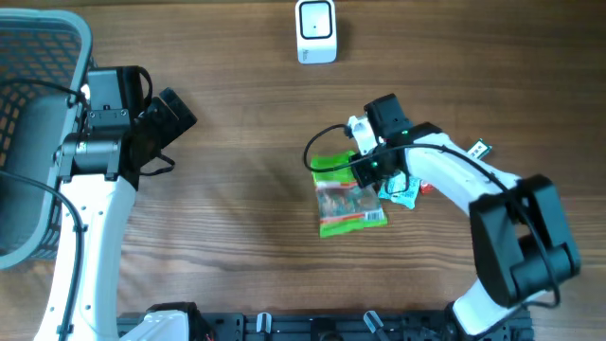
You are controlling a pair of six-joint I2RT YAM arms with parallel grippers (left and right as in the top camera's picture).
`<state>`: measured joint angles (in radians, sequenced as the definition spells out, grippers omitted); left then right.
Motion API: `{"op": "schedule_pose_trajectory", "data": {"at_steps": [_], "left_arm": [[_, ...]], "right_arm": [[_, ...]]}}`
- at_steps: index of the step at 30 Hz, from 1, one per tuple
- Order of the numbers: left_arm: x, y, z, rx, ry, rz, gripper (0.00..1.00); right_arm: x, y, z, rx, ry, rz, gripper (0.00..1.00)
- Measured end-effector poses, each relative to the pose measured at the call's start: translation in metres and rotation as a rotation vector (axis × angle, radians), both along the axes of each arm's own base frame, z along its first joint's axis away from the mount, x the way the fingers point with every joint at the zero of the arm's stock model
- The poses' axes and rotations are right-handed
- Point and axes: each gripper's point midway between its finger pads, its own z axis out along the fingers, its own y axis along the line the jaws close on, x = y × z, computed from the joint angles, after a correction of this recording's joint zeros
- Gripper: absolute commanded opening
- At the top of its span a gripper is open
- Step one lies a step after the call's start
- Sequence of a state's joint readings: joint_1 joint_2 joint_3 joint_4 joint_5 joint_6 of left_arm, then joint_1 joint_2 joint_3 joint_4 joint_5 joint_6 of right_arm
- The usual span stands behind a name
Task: Scan the item barcode
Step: 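Lift the candy bag with the right gripper and hold it at the white scanner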
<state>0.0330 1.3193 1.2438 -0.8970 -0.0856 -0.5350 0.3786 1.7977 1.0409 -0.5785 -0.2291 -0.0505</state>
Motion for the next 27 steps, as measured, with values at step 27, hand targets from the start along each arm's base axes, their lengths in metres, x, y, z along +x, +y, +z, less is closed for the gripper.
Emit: {"op": "schedule_pose_trajectory", "data": {"at_steps": [27], "left_arm": [[0.0, 0.0, 0.0, 0.0, 0.0, 0.0, 1.0]], "right_arm": [[-0.037, 0.038, 0.286, 0.476, -0.547, 0.204, 0.04]]}}
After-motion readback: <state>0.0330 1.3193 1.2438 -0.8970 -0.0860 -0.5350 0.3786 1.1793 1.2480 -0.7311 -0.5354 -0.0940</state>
